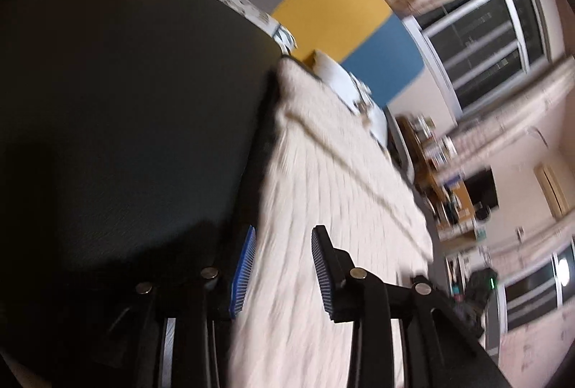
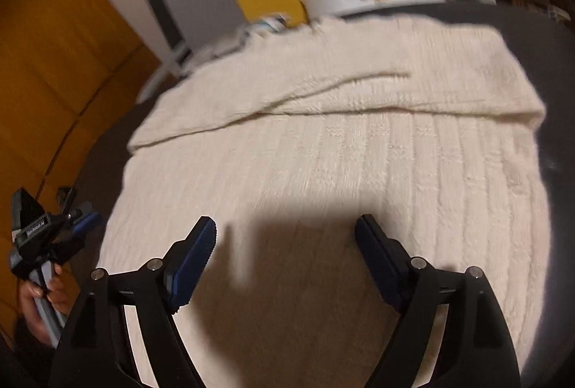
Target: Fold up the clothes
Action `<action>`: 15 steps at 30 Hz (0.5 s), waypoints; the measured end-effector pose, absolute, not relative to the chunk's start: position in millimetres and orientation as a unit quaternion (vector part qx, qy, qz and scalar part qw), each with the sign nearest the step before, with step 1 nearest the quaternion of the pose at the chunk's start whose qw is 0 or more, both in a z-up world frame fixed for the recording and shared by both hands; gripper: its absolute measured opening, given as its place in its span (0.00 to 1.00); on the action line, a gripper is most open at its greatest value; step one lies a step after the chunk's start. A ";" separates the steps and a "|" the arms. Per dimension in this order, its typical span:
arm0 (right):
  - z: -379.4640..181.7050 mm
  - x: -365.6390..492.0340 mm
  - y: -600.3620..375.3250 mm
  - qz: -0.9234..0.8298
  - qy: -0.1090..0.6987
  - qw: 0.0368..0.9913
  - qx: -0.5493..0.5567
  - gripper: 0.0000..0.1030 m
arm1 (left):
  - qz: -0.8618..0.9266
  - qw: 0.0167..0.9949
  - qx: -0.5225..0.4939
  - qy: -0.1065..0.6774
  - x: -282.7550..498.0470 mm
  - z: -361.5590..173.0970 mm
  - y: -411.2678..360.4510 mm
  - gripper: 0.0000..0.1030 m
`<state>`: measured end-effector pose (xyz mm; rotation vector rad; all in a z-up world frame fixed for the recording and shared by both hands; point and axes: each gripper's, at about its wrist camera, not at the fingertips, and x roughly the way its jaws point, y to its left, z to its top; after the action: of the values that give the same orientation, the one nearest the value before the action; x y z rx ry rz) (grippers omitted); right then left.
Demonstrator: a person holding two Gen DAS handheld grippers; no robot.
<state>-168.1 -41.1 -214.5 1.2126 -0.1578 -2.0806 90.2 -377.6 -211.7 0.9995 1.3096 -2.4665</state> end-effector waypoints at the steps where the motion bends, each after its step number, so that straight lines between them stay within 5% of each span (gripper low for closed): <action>1: -215.4 -163.8 -35.9 -0.804 -0.067 0.363 0.467 0.80 | -0.829 0.080 0.341 0.436 100.2 -210.5 -375.1 0.33; 15: -208.1 -120.0 68.9 -0.726 -0.193 0.424 0.507 0.82 | -0.787 -0.016 0.356 0.504 160.2 -238.9 -351.3 0.38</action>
<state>-120.0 68.9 -208.1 1.2674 -0.4826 -1.8156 160.2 -351.3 -238.9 1.1306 1.5978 -2.4971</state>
